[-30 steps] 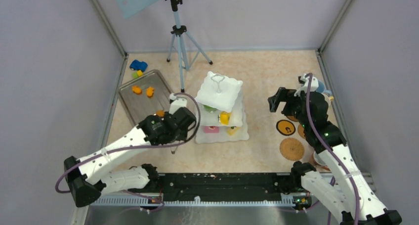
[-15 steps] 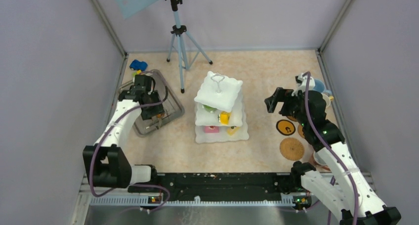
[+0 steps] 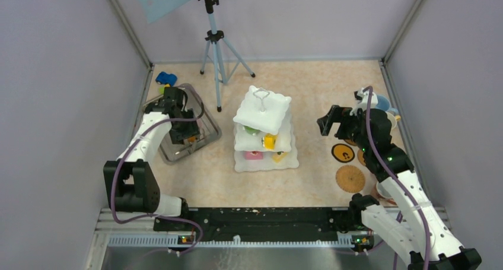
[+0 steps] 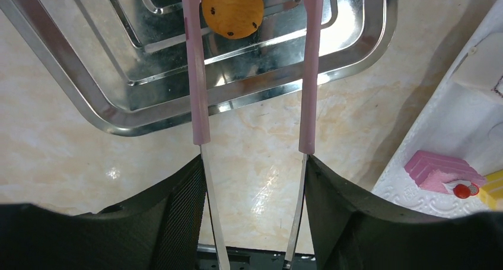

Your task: Serve the afternoon tea

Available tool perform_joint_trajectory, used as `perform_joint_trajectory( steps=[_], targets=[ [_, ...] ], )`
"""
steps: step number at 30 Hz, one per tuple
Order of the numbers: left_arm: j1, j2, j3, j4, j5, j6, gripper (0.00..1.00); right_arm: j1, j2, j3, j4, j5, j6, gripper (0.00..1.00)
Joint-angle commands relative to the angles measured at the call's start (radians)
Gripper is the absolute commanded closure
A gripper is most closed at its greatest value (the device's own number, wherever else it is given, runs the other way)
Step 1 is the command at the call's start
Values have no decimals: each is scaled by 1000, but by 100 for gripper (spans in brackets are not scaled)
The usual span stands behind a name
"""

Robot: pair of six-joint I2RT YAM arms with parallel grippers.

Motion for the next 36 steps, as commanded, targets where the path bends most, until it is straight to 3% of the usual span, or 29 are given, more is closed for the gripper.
perform_joint_trajectory(
  steps=[1,23,36],
  targets=[
    [5,-12,17,-18,-13,7,36,8,-11,13,31,-8,12,1],
    [-76,17,-8,-81,-123,2,44,8,-36,-14,40,-47,33,1],
    [-103,29,-19,-107,-129,10,41,8,-65,-18,25,-37,39,1]
  ],
)
